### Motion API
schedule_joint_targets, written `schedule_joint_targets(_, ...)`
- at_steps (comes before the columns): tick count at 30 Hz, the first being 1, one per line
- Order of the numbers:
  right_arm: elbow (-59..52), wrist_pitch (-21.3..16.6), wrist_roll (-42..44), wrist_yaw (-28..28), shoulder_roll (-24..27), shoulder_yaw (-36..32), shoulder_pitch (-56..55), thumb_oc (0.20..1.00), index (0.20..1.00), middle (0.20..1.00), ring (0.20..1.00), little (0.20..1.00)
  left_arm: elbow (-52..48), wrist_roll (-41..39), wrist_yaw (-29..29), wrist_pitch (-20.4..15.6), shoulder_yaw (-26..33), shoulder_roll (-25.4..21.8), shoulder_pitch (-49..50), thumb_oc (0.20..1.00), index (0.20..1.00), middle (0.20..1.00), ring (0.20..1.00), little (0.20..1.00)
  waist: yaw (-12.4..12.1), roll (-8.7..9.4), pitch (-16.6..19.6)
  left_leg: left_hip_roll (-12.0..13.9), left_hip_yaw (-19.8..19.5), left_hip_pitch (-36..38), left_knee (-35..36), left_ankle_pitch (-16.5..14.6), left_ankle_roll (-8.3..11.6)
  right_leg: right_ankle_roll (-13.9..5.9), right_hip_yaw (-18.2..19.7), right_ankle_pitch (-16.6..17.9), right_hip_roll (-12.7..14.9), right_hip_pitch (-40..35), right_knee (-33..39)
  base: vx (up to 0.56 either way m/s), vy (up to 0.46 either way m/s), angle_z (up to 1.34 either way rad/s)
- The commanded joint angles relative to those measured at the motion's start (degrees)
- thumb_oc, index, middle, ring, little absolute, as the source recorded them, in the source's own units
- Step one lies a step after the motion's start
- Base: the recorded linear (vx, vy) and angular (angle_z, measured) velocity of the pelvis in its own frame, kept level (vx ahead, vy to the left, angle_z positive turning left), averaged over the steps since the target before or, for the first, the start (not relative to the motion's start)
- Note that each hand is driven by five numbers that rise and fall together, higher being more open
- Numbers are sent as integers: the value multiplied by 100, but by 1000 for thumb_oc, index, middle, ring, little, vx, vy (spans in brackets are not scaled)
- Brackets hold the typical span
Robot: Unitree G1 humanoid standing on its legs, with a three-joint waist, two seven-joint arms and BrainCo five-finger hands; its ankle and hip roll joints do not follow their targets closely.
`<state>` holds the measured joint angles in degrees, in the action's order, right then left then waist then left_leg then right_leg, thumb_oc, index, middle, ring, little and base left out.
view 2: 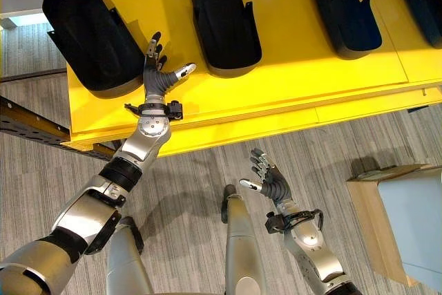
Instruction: Move parts from the plastic box to the shelf.
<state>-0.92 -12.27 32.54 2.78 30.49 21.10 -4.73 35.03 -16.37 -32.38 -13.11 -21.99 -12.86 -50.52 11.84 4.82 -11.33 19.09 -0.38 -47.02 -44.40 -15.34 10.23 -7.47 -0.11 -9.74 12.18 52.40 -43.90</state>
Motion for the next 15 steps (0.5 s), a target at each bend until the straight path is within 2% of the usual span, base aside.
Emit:
schedule_joint_targets(1,-261,-321,170,47,365,49,102,1000,1000,1000,1000,1000,-30,-83,-28,-62,88,-31,188,1000,1000,1000,1000,1000,-11,-107,-109,-134,84,-462,245,578,-334,260,-101,-96,-25,-121,-140,0,0,0)
schedule_joint_targets(15,-213,-317,128,122,301,35,135,1000,1000,1000,1000,1000,-780,2,98,-102,231,-294,923,1000,1000,1000,1000,1000,-142,-117,-158,-184,79,-414,293,593,-362,264,-133,-102,-4,-179,-139,0,0,0)
